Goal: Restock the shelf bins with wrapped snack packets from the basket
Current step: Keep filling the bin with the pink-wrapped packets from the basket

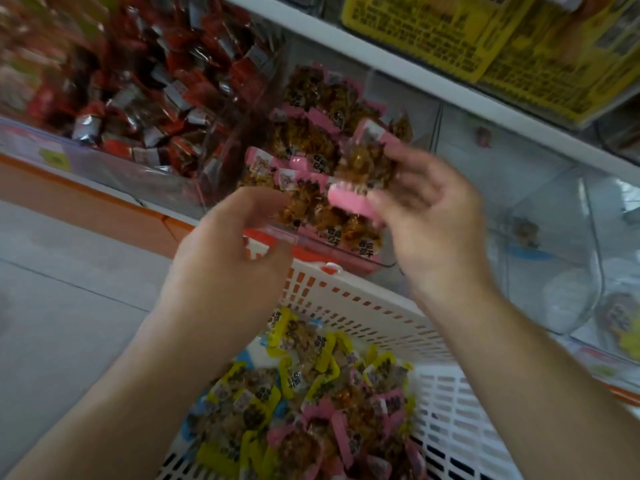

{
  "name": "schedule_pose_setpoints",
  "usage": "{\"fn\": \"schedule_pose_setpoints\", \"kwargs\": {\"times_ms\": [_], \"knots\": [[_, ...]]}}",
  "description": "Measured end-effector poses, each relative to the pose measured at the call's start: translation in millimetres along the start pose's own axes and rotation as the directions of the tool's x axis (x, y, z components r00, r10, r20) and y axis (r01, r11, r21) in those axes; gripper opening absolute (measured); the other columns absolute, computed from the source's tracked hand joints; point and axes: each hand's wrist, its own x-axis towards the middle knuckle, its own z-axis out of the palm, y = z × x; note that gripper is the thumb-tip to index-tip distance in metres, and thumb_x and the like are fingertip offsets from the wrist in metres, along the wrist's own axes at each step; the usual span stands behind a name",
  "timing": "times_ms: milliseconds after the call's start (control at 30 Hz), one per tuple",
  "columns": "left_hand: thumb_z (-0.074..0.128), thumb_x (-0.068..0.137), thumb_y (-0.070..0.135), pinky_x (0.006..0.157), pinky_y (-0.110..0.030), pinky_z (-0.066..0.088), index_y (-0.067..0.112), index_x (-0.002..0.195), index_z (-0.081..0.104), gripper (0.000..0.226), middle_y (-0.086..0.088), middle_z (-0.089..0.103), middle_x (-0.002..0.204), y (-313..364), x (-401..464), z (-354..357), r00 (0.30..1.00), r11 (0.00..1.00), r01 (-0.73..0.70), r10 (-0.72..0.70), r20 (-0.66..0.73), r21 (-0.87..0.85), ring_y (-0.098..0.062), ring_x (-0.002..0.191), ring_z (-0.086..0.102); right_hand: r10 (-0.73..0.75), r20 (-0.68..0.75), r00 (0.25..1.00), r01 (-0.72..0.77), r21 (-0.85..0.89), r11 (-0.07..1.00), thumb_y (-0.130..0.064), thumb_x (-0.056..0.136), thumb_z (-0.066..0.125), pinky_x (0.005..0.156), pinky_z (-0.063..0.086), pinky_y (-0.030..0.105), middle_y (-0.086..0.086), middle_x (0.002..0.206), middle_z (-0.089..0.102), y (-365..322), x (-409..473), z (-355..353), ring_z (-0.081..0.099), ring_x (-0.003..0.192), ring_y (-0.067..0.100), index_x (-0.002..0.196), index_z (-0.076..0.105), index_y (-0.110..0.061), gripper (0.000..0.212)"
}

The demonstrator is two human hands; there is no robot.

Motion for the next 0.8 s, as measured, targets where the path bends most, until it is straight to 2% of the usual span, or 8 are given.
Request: {"fn": "schedule_pose_setpoints", "kwargs": {"times_ms": [133,267,400,500,567,667,733,800], "knots": [[0.063,0.095,0.02,0.083,-0.027,0.045,0.045,0.133,0.054,0.047,0.019,0.055,0.13,-11.4,3.1,-11.5,0.998,0.974,0.041,-0.031,-0.047,0.224,-0.018,0.127,0.05,-0.109,-0.139,0.984,0.062,-0.307,0.95,-0.018,0.09,0.082,0.09,0.06,0.03,-0.016,0.105,0.074,-0.8,87.9,23.7,0.072,0.102,0.004,0.108,0.071,-0.034,0.026],[0.063,0.093,0.022,0.105,-0.051,0.049,0.044,0.132,0.056,0.045,0.016,0.054,0.132,-8.5,5.4,-16.9,0.998,0.967,0.052,-0.042,-0.043,0.249,-0.023,0.127,0.05,-0.093,-0.117,0.989,0.029,-0.462,0.886,-0.02,0.097,0.071,0.093,0.053,0.028,-0.004,0.116,0.07,4.6,137.3,38.1,0.066,0.112,0.016,0.113,0.066,-0.026,0.018],[0.062,0.093,0.022,0.11,-0.05,0.042,0.043,0.129,0.056,0.042,0.016,0.052,0.133,-6.1,8.2,-17.2,0.998,0.958,0.045,-0.032,-0.052,0.282,-0.023,0.13,0.043,-0.144,-0.09,0.986,0.065,-0.583,0.81,-0.02,0.099,0.068,0.09,0.047,0.024,-0.001,0.128,0.066,12.2,155.3,44.9,0.061,0.118,0.016,0.133,0.063,-0.024,0.034],[0.061,0.094,0.022,0.112,-0.045,0.034,0.043,0.133,0.054,0.045,0.017,0.047,0.138,-7.0,7.6,-17.5,0.997,0.942,0.065,-0.049,-0.057,0.329,-0.021,0.133,0.034,-0.226,-0.063,0.972,0.121,-0.691,0.712,-0.019,0.096,0.072,0.079,0.041,0.019,-0.005,0.125,0.066,18.5,157.0,47.7,0.061,0.117,0.015,0.13,0.065,-0.027,0.036],[0.061,0.094,0.024,0.112,-0.045,0.033,0.043,0.136,0.053,0.047,0.015,0.047,0.141,-7.7,7.1,-17.7,0.997,0.932,0.076,-0.061,-0.053,0.354,-0.021,0.134,0.032,-0.245,-0.025,0.969,0.159,-0.699,0.697,-0.017,0.091,0.071,0.085,0.048,0.024,-0.004,0.126,0.067,19.4,151.8,50.8,0.062,0.119,0.017,0.131,0.066,-0.027,0.042],[0.06,0.094,0.024,0.111,-0.045,0.033,0.041,0.136,0.054,0.046,0.012,0.047,0.141,-9.1,7.1,-17.7,0.994,0.924,0.102,-0.086,-0.06,0.369,-0.023,0.133,0.031,-0.244,-0.032,0.969,0.155,-0.691,0.706,-0.044,0.084,0.055,0.1,0.055,0.042,-0.005,0.124,0.069,20.3,148.9,54.7,0.061,0.124,0.025,0.129,0.069,-0.032,0.048],[0.06,0.094,0.024,0.11,-0.045,0.033,0.041,0.134,0.055,0.044,0.011,0.048,0.14,-10.5,7.2,-17.0,0.994,0.919,0.104,-0.086,-0.064,0.379,-0.024,0.133,0.031,-0.249,-0.03,0.968,0.155,-0.707,0.689,-0.054,0.082,0.042,0.107,0.051,0.047,-0.004,0.127,0.069,19.9,147.5,54.8,0.057,0.13,0.029,0.13,0.07,-0.033,0.059],[0.059,0.094,0.024,0.11,-0.043,0.033,0.041,0.133,0.055,0.042,0.011,0.047,0.14,-11.6,7.1,-16.1,0.994,0.919,0.102,-0.083,-0.067,0.38,-0.022,0.133,0.03,-0.216,-0.002,0.976,0.141,-0.751,0.645,-0.046,0.09,0.049,0.118,0.041,0.044,0.002,0.141,0.062,13.0,138.5,54.8,0.045,0.142,0.034,0.14,0.066,-0.031,0.056]]}}
